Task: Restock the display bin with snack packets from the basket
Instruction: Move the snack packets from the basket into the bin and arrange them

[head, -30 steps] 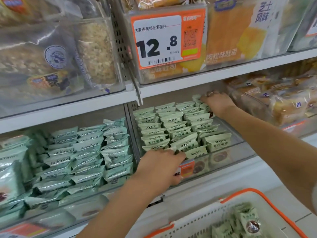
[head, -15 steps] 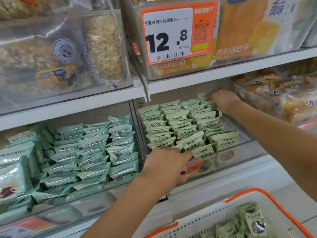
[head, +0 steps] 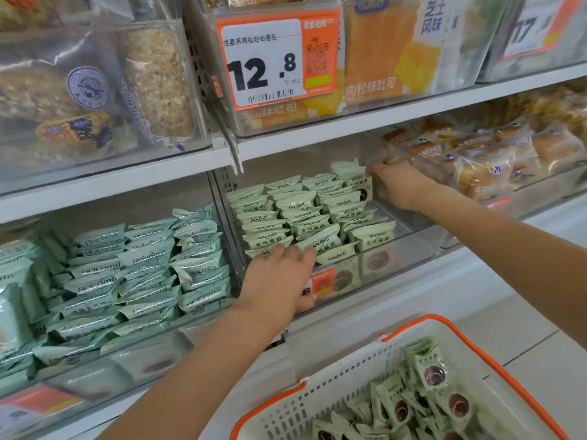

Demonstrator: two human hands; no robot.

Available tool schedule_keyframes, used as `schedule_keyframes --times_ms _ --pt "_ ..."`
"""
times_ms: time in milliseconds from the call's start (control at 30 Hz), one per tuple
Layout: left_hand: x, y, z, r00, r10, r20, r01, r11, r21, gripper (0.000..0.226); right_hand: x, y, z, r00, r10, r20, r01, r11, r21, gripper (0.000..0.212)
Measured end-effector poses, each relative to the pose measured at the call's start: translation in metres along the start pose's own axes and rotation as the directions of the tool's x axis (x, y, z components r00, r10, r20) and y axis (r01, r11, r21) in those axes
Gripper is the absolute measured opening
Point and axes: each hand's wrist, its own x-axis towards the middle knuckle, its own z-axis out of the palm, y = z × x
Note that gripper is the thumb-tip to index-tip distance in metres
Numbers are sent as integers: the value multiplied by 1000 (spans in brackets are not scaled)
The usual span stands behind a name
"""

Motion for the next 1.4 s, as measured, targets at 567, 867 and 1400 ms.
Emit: schedule_keyframes --times_ms 567,867,1400 --pt "-132 130 161 936 9 353 41 990 -133 51 -375 -102 265 636 41 770 -531 748 398 47" --pt "-167 113 228 730 34 683 218 935 -279 37 -379 -134 333 430 259 865 -807 539 240 99" --pt "-151 132 233 736 87 671 449 679 -581 57 -370 -106 298 325 233 917 -819 -416 396 53"
